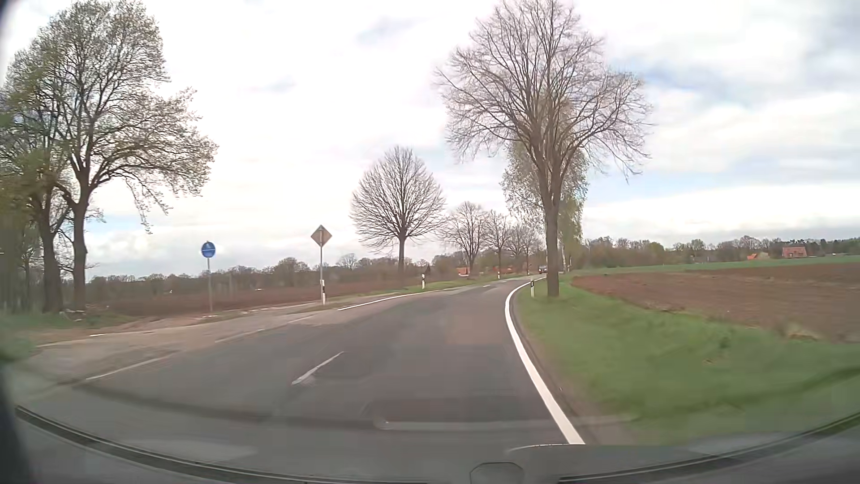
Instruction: Follow the waypoints while adhering to traffic rules and regulations
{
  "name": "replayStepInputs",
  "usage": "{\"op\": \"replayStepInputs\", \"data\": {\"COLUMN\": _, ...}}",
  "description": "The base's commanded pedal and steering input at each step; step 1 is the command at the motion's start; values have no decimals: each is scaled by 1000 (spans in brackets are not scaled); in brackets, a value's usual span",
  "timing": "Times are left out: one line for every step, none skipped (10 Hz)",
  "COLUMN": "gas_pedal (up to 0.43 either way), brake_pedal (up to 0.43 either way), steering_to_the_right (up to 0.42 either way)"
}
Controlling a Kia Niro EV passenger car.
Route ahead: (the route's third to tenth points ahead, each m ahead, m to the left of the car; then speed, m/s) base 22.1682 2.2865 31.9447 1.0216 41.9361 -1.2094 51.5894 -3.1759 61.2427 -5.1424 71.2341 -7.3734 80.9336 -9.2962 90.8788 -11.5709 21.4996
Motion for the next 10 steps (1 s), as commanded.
{"op": "replayStepInputs", "data": {"gas_pedal": 98, "brake_pedal": 0, "steering_to_the_right": 28}}
{"op": "replayStepInputs", "data": {"gas_pedal": 98, "brake_pedal": 0, "steering_to_the_right": 28}}
{"op": "replayStepInputs", "data": {"gas_pedal": 118, "brake_pedal": 0, "steering_to_the_right": 28}}
{"op": "replayStepInputs", "data": {"gas_pedal": 118, "brake_pedal": 6, "steering_to_the_right": 27}}
{"op": "replayStepInputs", "data": {"gas_pedal": 118, "brake_pedal": 0, "steering_to_the_right": 25}}
{"op": "replayStepInputs", "data": {"gas_pedal": 118, "brake_pedal": 0, "steering_to_the_right": 25}}
{"op": "replayStepInputs", "data": {"gas_pedal": 130, "brake_pedal": 0, "steering_to_the_right": 24}}
{"op": "replayStepInputs", "data": {"gas_pedal": 138, "brake_pedal": 0, "steering_to_the_right": 24}}
{"op": "replayStepInputs", "data": {"gas_pedal": 157, "brake_pedal": 0, "steering_to_the_right": 24}}
{"op": "replayStepInputs", "data": {"gas_pedal": 157, "brake_pedal": 0, "steering_to_the_right": 23}}
